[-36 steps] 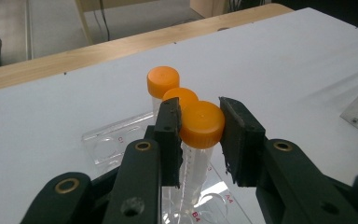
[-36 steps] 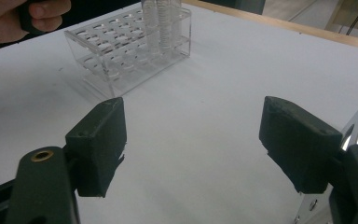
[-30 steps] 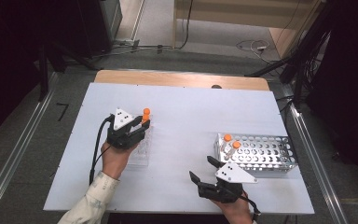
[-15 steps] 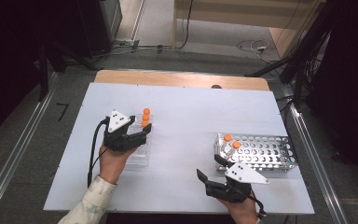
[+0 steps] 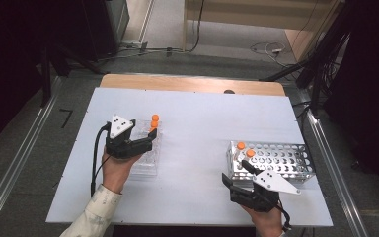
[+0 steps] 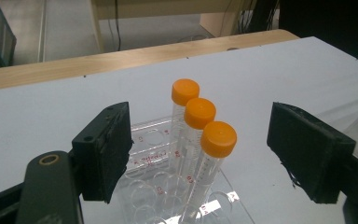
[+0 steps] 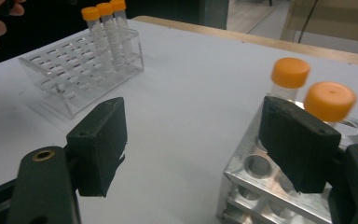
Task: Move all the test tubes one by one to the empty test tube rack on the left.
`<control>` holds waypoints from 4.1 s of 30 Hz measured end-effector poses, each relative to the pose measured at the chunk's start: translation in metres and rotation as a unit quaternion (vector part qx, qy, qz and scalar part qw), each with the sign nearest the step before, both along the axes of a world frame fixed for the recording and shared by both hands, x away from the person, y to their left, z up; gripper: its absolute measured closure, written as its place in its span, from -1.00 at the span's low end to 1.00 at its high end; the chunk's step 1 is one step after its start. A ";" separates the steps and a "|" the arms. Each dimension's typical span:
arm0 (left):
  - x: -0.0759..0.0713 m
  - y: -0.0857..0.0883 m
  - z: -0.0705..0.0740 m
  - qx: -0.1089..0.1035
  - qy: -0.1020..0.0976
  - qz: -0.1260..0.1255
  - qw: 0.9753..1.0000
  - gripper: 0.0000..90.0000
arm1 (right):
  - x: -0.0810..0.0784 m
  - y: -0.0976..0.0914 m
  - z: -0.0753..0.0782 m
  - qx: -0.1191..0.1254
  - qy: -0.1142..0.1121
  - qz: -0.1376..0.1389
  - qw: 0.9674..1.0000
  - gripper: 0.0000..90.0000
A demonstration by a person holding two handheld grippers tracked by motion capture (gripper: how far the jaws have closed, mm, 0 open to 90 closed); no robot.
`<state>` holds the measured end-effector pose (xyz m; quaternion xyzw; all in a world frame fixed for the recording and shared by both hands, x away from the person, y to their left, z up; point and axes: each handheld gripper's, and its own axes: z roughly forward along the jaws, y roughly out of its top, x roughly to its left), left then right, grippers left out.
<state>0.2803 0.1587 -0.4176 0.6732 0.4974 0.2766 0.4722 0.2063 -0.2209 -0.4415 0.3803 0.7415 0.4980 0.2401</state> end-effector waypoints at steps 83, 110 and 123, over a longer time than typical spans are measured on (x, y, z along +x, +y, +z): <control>-0.007 -0.006 0.007 -0.014 -0.021 -0.010 1.000 -0.55 | 0.013 0.005 0.017 0.012 -0.014 -0.021 1.000 0.60; -0.056 -0.112 0.002 -0.034 0.001 -0.283 0.959 -0.15 | 0.008 0.067 -0.010 -0.003 0.026 0.088 0.996 0.60; -0.059 -0.118 -0.006 -0.022 -0.009 -0.283 0.959 0.49 | 0.005 0.070 -0.009 -0.005 0.021 0.099 0.995 0.60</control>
